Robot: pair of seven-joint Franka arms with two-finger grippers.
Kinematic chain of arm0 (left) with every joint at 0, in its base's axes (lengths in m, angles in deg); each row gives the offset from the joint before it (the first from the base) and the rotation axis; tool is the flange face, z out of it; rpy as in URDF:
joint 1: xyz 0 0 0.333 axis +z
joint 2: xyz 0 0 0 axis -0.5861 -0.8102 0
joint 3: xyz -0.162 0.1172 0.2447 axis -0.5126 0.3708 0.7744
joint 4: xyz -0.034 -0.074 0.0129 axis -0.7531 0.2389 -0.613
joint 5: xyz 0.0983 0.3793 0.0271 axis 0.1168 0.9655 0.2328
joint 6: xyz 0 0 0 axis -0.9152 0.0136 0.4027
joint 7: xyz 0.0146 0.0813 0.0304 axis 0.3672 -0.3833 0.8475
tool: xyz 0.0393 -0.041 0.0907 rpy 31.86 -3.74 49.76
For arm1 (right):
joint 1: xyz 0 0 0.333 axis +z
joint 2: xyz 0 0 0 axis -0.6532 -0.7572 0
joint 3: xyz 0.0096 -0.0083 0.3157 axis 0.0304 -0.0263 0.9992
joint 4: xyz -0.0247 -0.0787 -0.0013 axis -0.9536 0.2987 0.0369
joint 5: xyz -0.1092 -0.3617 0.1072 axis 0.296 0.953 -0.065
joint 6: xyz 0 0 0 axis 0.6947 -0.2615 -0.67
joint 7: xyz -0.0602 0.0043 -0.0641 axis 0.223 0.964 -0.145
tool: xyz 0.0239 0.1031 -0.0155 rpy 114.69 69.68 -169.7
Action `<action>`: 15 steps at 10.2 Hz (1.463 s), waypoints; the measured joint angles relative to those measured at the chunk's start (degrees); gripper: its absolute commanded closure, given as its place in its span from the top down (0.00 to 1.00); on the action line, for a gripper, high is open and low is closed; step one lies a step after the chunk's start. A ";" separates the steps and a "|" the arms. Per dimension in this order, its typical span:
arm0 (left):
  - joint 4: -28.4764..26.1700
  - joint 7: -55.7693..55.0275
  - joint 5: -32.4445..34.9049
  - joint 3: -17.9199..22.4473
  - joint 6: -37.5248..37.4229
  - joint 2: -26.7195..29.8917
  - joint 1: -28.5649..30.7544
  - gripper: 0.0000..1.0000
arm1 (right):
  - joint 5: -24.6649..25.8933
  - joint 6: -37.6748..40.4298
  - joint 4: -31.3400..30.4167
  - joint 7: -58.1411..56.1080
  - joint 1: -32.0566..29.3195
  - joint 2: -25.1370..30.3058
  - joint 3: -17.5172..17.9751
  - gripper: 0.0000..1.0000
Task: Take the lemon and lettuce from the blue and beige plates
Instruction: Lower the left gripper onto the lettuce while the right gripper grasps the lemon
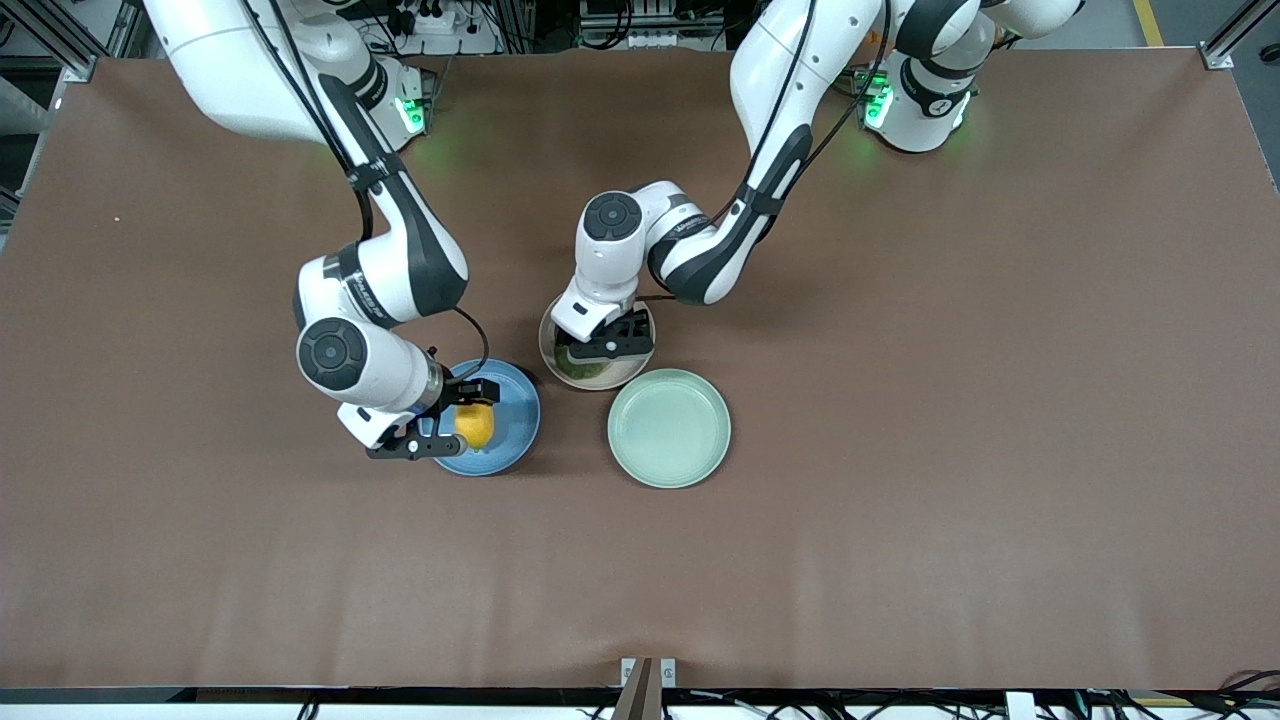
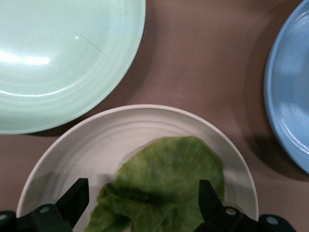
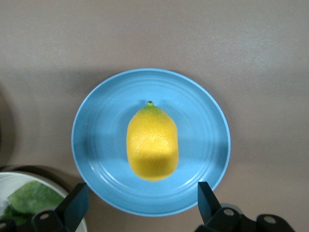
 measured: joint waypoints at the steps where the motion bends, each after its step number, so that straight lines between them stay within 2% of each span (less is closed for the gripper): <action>1: 0.00 -0.01 0.00 0.01 0.25 -0.30 -0.07 1.00 | 0.06 -2.45 -1.20 0.00 0.00 -0.43 -0.01 1.00; 2: 0.00 -0.01 0.00 0.02 0.41 -0.56 -0.15 0.56 | 0.08 -4.57 -2.19 0.00 0.00 -0.88 -0.03 1.00; 3: 0.00 -0.52 0.00 0.02 0.54 -0.76 -0.21 0.06 | 0.09 -6.16 -2.62 0.00 0.00 -1.52 -0.04 1.00; 4: 0.00 -1.75 0.01 0.02 0.58 -0.86 -0.28 0.00 | 0.09 -7.45 -2.76 0.00 0.00 -2.27 -0.04 1.00; 10: 0.77 -3.88 0.50 0.22 0.66 -0.88 -1.07 0.00 | 0.13 -11.75 -3.01 -0.01 0.04 -5.74 -0.03 1.00; 11: 1.29 -3.96 0.50 0.26 0.66 -0.73 -1.07 0.00 | 0.13 -11.96 -3.00 -0.01 0.04 -5.98 -0.04 0.93; 13: 1.69 -4.16 0.50 0.69 0.57 0.28 -1.01 0.00 | 0.14 -12.03 -3.01 -0.02 0.05 -6.13 -0.05 0.62; 15: 1.80 -4.19 0.50 1.94 -2.41 2.63 -0.67 0.00 | 0.14 -12.03 -3.01 -0.01 0.08 -6.13 -0.04 0.39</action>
